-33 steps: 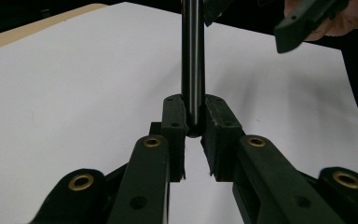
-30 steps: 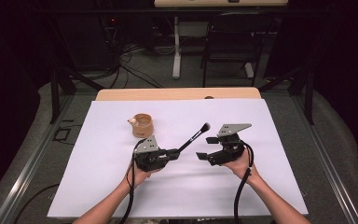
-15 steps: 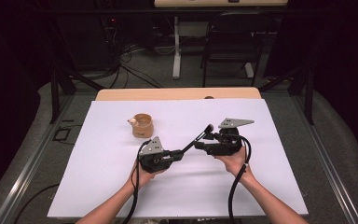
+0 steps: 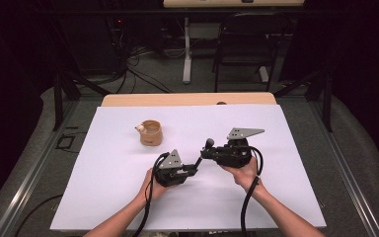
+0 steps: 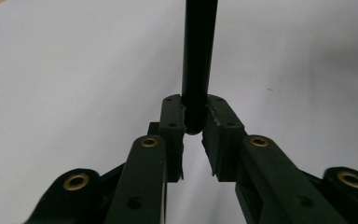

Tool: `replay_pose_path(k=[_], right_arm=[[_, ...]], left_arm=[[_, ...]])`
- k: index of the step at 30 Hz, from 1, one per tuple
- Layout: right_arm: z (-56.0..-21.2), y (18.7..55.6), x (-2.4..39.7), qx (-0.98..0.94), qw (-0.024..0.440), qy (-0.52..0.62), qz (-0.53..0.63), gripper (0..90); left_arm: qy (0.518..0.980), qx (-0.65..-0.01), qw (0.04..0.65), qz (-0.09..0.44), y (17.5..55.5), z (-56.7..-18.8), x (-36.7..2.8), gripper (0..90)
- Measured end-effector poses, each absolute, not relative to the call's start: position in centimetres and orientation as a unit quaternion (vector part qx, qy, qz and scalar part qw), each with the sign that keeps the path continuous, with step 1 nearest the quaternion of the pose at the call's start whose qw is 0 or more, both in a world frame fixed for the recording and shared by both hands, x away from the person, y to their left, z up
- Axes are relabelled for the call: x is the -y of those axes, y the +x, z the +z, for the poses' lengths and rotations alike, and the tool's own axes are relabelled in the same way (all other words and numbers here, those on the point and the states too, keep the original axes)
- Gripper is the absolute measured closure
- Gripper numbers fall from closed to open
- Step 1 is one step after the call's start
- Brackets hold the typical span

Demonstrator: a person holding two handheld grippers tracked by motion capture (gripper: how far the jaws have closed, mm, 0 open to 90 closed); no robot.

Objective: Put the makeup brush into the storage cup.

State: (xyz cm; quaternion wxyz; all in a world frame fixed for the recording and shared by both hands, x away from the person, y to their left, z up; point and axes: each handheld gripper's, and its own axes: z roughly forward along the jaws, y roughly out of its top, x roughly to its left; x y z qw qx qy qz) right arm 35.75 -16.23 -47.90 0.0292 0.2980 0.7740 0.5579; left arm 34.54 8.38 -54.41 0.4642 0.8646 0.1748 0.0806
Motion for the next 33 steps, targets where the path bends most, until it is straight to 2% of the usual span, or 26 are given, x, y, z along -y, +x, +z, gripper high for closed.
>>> replay_pose_path(k=[3,7,14,25,29,33], right_arm=[[-47.9,35.7,16.2,-0.777,0.031,0.296,0.555,77.3],[-47.5,35.4,16.1,-0.792,0.060,0.281,0.539,77.3],[-47.2,35.3,16.1,-0.804,0.079,0.269,0.524,77.3],[-46.7,35.2,15.8,-0.817,0.093,0.257,0.507,77.3],[-46.7,35.2,15.3,-0.827,0.095,0.250,0.495,77.3],[-46.3,35.4,14.9,-0.830,0.096,0.246,0.490,77.3]], left_arm=[[0.870,-0.172,0.456,0.078,34.5,-54.5,-8.2,60.0],[0.871,-0.182,0.450,0.075,34.5,-54.4,-8.2,40.5],[0.861,-0.194,0.463,0.082,34.6,-53.9,-8.6,18.1],[0.828,-0.203,0.514,0.098,34.4,-53.3,-9.4,8.1],[0.817,-0.207,0.529,0.100,34.3,-53.3,-9.3,1.9],[0.810,-0.209,0.537,0.111,34.1,-53.3,-8.9,0.4]])
